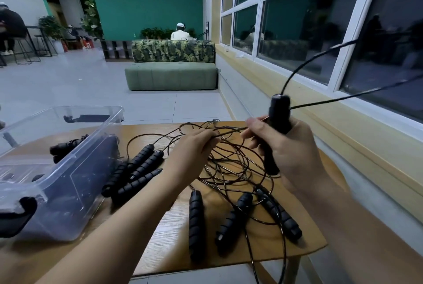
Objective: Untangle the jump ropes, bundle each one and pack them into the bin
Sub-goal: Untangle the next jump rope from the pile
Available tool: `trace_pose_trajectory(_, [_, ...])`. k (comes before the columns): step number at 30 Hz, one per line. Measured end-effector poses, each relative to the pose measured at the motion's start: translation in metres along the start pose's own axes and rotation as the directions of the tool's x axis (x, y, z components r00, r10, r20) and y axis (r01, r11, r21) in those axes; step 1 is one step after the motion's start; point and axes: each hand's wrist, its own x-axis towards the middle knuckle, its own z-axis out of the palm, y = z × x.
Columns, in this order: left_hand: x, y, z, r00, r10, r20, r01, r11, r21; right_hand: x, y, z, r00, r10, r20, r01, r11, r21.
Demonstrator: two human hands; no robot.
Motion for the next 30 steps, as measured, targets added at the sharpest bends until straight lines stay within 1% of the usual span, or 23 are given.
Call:
trace_pose_trajectory(2, [0.001, -0.012, 0.0, 0.998, -0.064, 0.011, 0.064, 0.998, 0.01, 0.005, -0.007, -0.01, 0.997, 0.025, -0.07, -0.018, 0.995, 0.098])
trace_pose_trajectory(5, [-0.001, -0.025, 0.0, 0.992, -0.127, 0.022, 0.126, 0.991, 0.049, 0.012, -0.009, -0.017, 0.987, 0.046, -0.156, -0.019, 0.986, 0.167])
trace_pose_trajectory(8, [0.002, -0.026, -0.002, 0.99, -0.143, 0.008, 0.142, 0.987, 0.079, 0.015, -0.003, -0.013, 0.981, 0.084, -0.173, -0.045, 0.975, 0.217])
trace_pose_trajectory(12, [0.01, -0.004, -0.01, 0.994, -0.077, -0.072, 0.082, 0.994, 0.067, 0.012, -0.001, -0.004, 0.993, 0.076, -0.091, -0.053, 0.971, 0.231])
trace_pose_trajectory(14, [0.013, 0.009, -0.015, 0.992, -0.07, -0.109, 0.075, 0.996, 0.048, 0.01, 0.0, 0.0, 0.996, 0.059, -0.066, -0.04, 0.965, 0.259])
trace_pose_trajectory(16, [0.016, 0.019, -0.019, 0.982, -0.119, -0.148, 0.121, 0.993, 0.003, 0.01, -0.001, 0.002, 0.992, 0.046, -0.113, -0.01, 0.956, 0.294])
trace_pose_trajectory(18, [0.02, 0.021, -0.028, 0.958, -0.198, -0.207, 0.189, 0.98, -0.063, 0.013, -0.003, -0.001, 0.982, 0.054, -0.182, 0.008, 0.946, 0.323])
trace_pose_trajectory(20, [0.023, 0.019, -0.034, 0.937, -0.231, -0.263, 0.216, 0.973, -0.086, 0.014, -0.002, -0.002, 0.977, 0.073, -0.202, -0.005, 0.948, 0.317])
trace_pose_trajectory(22, [0.024, 0.019, -0.037, 0.938, -0.175, -0.3, 0.178, 0.984, -0.015, 0.014, 0.001, 0.002, 0.98, 0.089, -0.178, -0.034, 0.956, 0.29])
trace_pose_trajectory(24, [0.023, 0.023, -0.035, 0.956, -0.057, -0.287, 0.087, 0.992, 0.093, 0.012, 0.006, 0.006, 0.986, 0.091, -0.139, -0.052, 0.963, 0.264])
trace_pose_trajectory(27, [0.023, 0.038, -0.029, 0.981, 0.086, -0.175, -0.048, 0.976, 0.212, 0.011, 0.012, 0.012, 0.99, 0.112, -0.091, -0.093, 0.977, 0.193])
trace_pose_trajectory(29, [0.02, 0.05, -0.024, 0.98, 0.172, -0.097, -0.144, 0.96, 0.242, 0.012, 0.02, 0.017, 0.986, 0.148, -0.077, -0.136, 0.98, 0.144])
trace_pose_trajectory(30, [0.018, 0.054, -0.021, 0.975, 0.208, -0.072, -0.187, 0.956, 0.226, 0.012, 0.023, 0.019, 0.983, 0.16, -0.086, -0.148, 0.98, 0.132])
